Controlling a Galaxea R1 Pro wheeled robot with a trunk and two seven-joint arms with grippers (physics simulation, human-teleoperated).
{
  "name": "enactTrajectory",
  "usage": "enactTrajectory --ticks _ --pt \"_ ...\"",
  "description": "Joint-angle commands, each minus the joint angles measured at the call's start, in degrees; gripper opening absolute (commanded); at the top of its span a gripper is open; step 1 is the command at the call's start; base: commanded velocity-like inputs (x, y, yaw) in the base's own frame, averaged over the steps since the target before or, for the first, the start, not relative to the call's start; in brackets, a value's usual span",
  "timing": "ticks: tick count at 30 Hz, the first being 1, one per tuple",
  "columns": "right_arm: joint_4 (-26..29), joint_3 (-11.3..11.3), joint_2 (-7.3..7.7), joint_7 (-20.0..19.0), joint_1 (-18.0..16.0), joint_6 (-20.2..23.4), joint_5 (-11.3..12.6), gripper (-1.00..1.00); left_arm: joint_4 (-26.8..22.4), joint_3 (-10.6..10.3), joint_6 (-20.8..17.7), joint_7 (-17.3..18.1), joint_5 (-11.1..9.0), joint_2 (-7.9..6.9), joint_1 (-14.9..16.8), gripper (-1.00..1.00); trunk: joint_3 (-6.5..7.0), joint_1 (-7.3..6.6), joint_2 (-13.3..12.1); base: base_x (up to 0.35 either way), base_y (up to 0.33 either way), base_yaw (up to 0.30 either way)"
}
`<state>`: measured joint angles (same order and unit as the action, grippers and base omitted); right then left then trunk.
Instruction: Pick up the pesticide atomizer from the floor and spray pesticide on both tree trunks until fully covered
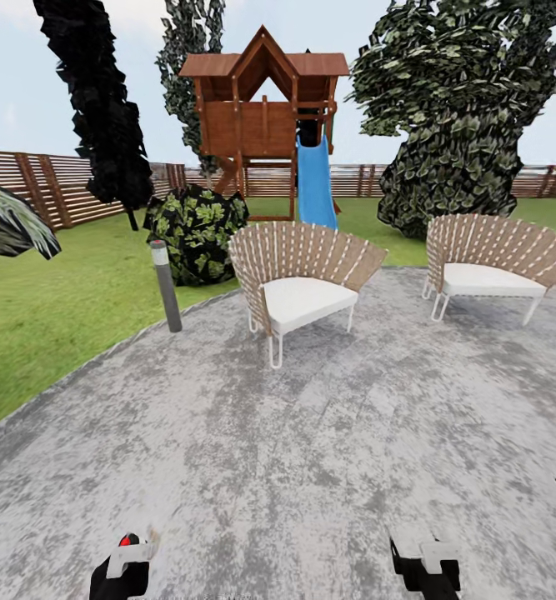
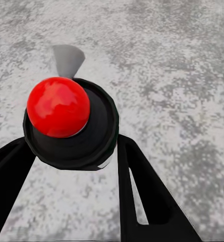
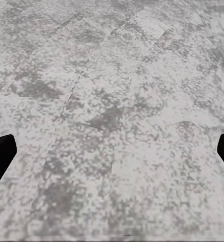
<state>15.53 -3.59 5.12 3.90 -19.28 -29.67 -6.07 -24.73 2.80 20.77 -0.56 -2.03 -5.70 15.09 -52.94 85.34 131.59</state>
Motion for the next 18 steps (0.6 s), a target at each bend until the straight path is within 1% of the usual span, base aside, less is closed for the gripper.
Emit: enactTrajectory --ticks 1,12,18 --pt "-0.06 -0.36 -0.07 0.15 -0.05 -0.17 -0.61 1.00 0.03 -0.07 0.16 -0.06 -0.18 -0.01 0.00 -1.00 -0.05 -0.04 0.02 -0.268 0.225 -0.300" --pt "-0.06 -0.36 -0.10 0.15 -0.05 -0.16 -0.59 1.00 0.03 -0.07 0.15 -0.07 -0.17 -0.01 0.00 -1.00 -0.05 -0.04 0.02 -0.265 0.224 -0.300" --pt "-0.06 -0.36 -0.11 0.15 -0.05 -0.15 -0.58 1.00 0.03 -0.07 0.22 -0.06 -0.17 -0.01 -0.02 -1.00 -0.05 -0.04 0.02 -0.208 0.190 -0.300"
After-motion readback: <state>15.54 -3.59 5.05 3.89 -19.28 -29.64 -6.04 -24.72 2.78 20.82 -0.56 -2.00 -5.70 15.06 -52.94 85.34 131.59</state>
